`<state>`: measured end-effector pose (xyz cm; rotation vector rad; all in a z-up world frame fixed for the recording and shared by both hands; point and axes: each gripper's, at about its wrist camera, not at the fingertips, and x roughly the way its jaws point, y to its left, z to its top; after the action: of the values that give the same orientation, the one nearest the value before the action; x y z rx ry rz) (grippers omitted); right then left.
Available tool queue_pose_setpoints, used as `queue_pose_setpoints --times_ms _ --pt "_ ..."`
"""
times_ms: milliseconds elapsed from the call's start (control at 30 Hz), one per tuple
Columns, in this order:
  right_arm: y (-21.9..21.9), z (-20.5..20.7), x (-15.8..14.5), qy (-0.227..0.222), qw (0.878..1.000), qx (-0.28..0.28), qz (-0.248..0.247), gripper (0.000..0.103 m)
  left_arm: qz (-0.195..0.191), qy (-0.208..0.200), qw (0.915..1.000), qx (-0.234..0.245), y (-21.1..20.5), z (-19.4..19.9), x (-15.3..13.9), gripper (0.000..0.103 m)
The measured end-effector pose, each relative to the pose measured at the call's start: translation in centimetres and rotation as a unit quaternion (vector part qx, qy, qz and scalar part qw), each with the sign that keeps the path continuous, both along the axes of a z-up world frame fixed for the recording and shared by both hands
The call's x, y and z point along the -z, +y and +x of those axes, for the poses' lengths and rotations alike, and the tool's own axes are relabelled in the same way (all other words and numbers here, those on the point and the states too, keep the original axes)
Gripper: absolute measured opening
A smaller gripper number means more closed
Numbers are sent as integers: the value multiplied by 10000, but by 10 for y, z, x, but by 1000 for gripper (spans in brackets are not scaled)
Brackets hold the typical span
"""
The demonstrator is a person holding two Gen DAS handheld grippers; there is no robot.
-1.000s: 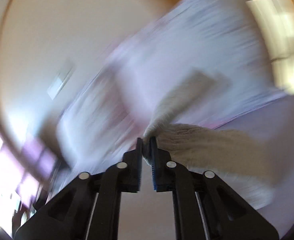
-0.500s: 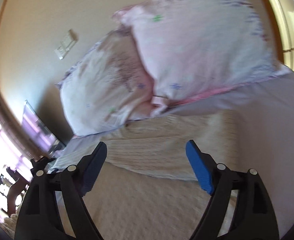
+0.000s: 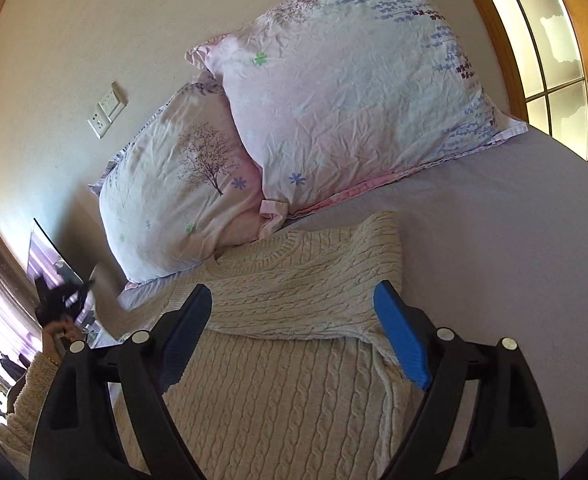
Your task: Fold small clothes
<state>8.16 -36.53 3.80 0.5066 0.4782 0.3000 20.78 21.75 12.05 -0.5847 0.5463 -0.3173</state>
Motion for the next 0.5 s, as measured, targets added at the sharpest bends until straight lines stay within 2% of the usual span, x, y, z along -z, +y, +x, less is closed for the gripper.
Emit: queue_pose_setpoints --times_ms 33,67,100,133,200,233,300,333,433,500 --pt "2 0 0 -2 10000 -45 -5 85 81 -74 9969 784 -48 -2 -5 8" --pt "4 -2 0 2 10000 -94 -17 85 122 -72 9912 1320 -80 -6 -5 15" --pt "5 -5 0 8 9999 -143 -23 85 184 -19 9790 2029 -122 -17 -1 28" --pt "5 -9 0 12 9998 -191 -14 85 232 52 9684 2484 -146 -28 3 33" --pt "0 -24 2 -5 9994 -338 24 86 443 103 9504 3078 -172 -62 13 50" --pt "-5 -34 3 -17 9990 -449 44 90 533 80 9481 3133 -170 -75 15 53" --pt "-14 -53 10 12 9969 -773 148 91 643 63 9463 3168 -152 -108 20 67" --pt "-17 -65 16 41 9944 -1030 236 91 657 98 9457 3182 -137 -125 23 68" --pt "-20 -98 39 264 9832 -1779 318 92 857 213 9501 2991 -97 -175 34 77" --pt "-17 -121 58 468 9749 -2152 332 91 756 363 9556 2824 -64 -207 49 78"
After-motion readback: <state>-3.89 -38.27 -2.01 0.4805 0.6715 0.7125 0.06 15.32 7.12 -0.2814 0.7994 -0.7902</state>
